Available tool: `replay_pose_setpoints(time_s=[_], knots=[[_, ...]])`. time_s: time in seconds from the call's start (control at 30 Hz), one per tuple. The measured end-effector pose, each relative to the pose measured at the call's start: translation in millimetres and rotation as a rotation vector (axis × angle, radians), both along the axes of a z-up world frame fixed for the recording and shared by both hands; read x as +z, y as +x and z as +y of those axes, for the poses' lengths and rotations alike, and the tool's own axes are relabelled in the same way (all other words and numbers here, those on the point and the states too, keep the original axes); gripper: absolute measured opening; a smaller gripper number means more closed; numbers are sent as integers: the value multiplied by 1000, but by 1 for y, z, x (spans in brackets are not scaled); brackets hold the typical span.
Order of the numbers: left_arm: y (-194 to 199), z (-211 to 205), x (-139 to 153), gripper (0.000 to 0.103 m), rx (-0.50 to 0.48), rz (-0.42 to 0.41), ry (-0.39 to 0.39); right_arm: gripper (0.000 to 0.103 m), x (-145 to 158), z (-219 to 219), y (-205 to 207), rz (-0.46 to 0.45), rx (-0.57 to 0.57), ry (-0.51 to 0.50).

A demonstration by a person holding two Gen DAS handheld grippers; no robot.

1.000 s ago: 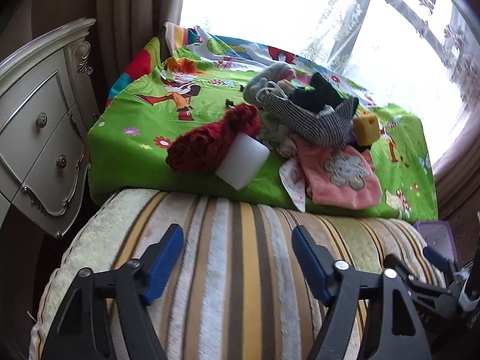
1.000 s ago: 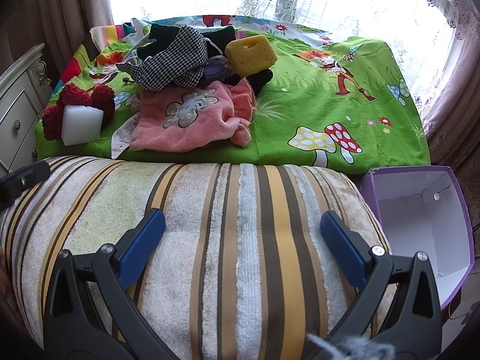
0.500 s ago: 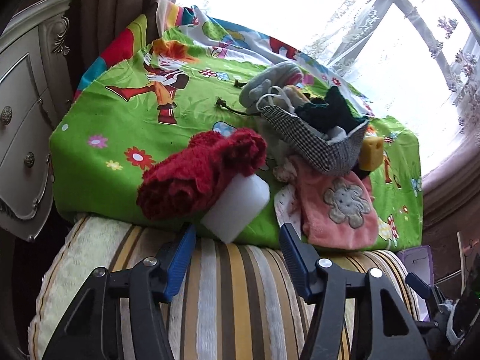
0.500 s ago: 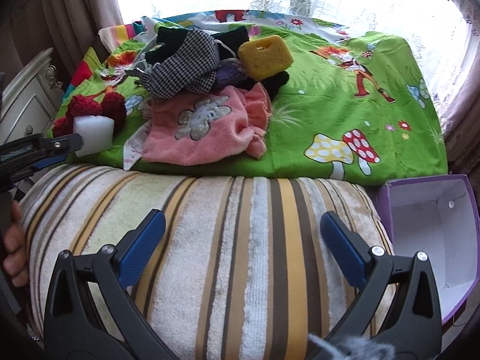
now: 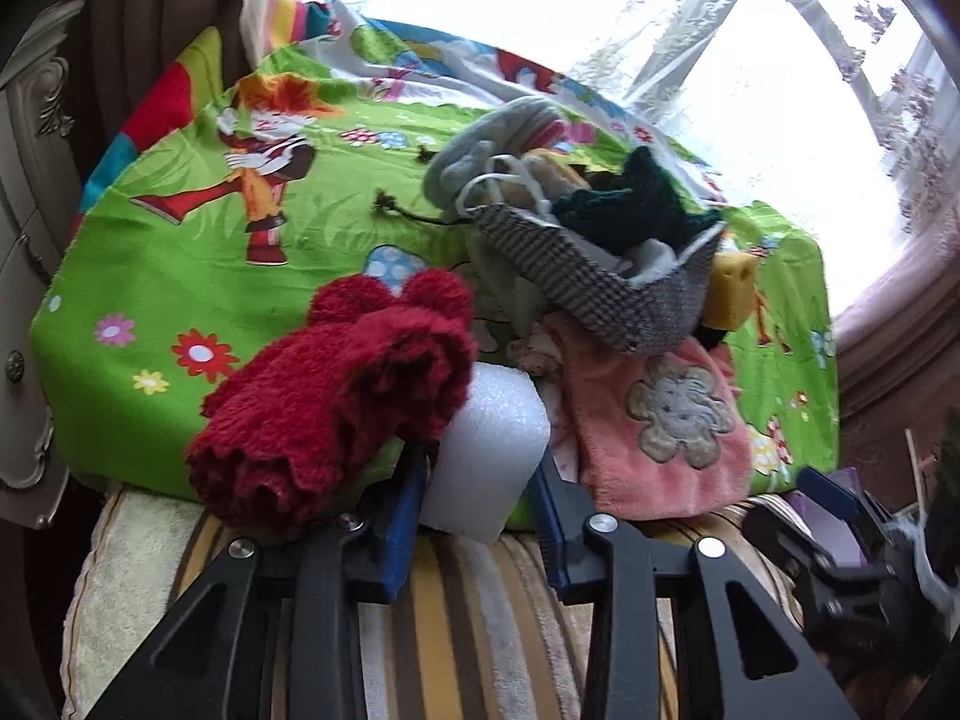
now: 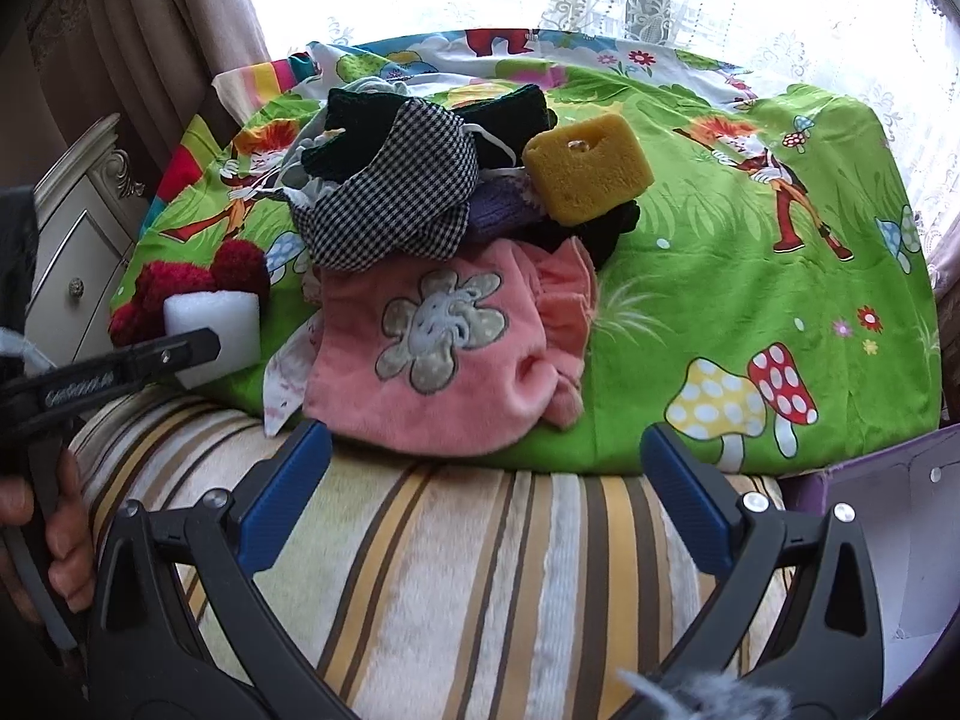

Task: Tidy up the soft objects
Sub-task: 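Grasp the white foam block with the left tool while the right tool grasps the pink cloth, then carry both items to the purple box and open both tools to drop them in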

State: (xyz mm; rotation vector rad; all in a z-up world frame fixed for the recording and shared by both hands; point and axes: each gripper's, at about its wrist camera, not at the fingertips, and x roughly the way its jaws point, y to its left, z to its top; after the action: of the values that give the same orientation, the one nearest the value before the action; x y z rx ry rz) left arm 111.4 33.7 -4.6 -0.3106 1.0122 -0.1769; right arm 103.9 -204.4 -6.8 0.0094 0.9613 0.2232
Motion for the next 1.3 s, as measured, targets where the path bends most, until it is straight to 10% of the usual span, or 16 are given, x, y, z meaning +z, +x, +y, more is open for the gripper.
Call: replay_pose_setpoints(time_s=[0.3, 0.6, 1.3], knots=[[-10, -14, 7, 35, -79, -80, -116, 97, -16, -3, 37, 92, -20, 83], [-19, -14, 11, 35, -71, -121, -143, 18, -29, -12, 45, 151, -28, 161], [-43, -33, 17, 35, -93, -152, -140, 9, 25, -48, -28, -64, -10, 181]])
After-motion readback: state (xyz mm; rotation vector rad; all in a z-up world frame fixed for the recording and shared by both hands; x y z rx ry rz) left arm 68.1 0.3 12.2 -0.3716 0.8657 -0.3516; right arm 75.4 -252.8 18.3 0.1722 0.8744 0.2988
